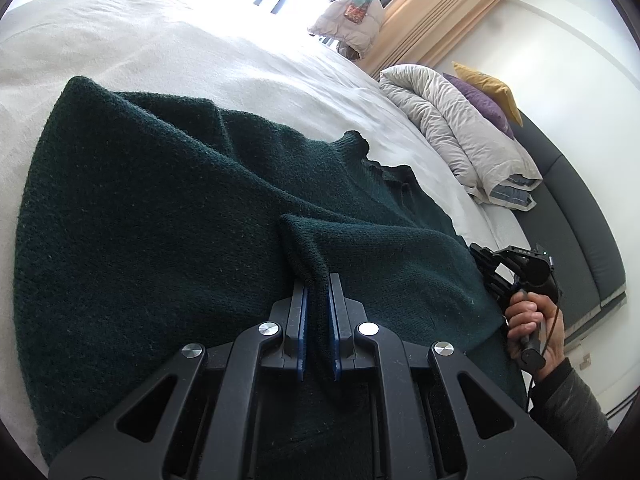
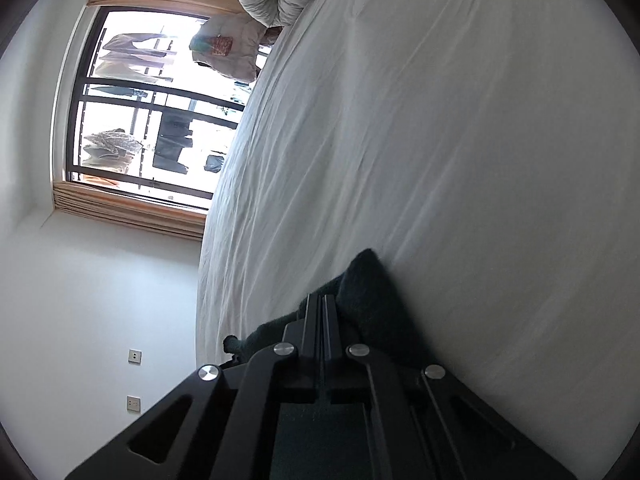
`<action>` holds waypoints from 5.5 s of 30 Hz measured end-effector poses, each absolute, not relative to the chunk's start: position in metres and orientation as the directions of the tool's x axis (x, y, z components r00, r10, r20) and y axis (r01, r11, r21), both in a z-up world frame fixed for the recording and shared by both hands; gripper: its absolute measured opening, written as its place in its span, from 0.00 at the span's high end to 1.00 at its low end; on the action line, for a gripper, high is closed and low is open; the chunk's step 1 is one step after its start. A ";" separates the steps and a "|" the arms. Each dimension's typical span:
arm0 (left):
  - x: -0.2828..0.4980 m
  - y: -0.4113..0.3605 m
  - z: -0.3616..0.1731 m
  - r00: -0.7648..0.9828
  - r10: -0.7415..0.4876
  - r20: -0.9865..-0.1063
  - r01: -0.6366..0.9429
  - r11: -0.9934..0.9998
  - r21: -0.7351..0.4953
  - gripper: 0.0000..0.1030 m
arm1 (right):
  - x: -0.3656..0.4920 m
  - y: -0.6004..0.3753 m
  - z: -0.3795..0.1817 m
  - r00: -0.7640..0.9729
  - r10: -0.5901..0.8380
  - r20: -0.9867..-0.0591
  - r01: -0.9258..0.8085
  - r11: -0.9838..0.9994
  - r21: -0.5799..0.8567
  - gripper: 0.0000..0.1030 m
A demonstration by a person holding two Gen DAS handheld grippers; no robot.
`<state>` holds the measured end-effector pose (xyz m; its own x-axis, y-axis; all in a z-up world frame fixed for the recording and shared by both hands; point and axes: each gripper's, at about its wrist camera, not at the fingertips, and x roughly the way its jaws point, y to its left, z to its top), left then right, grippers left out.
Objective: Fold small clothes
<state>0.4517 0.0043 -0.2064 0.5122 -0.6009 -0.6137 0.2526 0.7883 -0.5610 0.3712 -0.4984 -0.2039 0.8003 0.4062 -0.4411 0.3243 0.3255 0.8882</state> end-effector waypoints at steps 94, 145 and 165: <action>-0.058 -0.007 -0.214 0.907 -0.101 -0.408 0.412 0.403 0.817 0.12 | -0.037 -0.297 -0.082 0.794 0.046 -0.606 -0.008 0.998 0.066 0.19; -0.002 0.032 -0.047 0.848 -0.315 -0.426 0.488 0.777 0.397 0.97 | -0.059 -0.234 -0.176 0.757 -0.438 -0.485 -0.210 0.539 -0.816 0.58; -0.026 0.039 -0.124 0.823 -0.244 -0.513 0.537 0.628 0.563 0.97 | -0.050 -0.259 -0.166 0.725 -0.428 -0.539 -0.275 0.538 -0.797 0.96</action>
<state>-0.0259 0.0395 -0.1238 0.8231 -0.2444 -0.5126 0.5370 0.6284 0.5627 -0.0500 -0.2585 -0.1660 0.7251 -0.4283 -0.5392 -0.2745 0.5384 -0.7967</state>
